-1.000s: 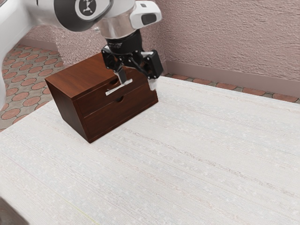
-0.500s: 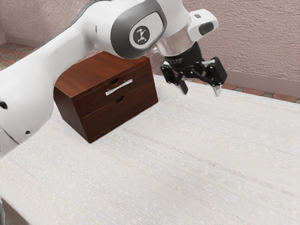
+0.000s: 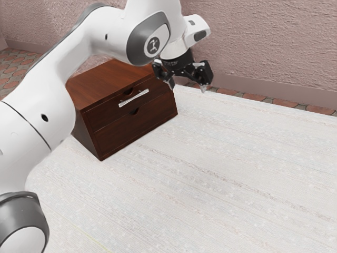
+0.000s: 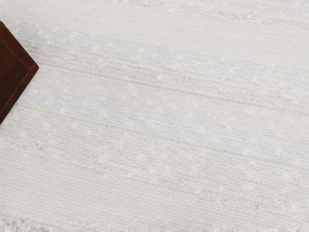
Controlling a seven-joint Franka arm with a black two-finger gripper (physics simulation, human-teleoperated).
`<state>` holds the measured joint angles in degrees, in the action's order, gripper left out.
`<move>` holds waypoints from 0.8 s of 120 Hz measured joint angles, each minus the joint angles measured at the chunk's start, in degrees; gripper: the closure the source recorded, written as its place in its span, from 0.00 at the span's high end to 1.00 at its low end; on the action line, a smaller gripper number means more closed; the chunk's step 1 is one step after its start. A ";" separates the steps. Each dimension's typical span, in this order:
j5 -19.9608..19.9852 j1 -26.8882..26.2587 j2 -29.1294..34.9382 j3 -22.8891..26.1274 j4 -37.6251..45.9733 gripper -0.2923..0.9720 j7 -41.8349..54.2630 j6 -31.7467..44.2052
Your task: Pull the drawer handle with one arm to open the drawer
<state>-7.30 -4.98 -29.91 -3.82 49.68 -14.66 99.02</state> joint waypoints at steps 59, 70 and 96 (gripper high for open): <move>0.75 1.37 0.21 0.17 -3.46 0.77 16.20 -15.15; 0.77 1.61 -3.09 0.99 -7.82 0.76 18.68 -16.73; 0.40 2.49 -4.93 0.71 -8.83 0.76 26.29 -9.79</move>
<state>-6.90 -2.49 -34.85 -3.11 40.85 11.63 89.23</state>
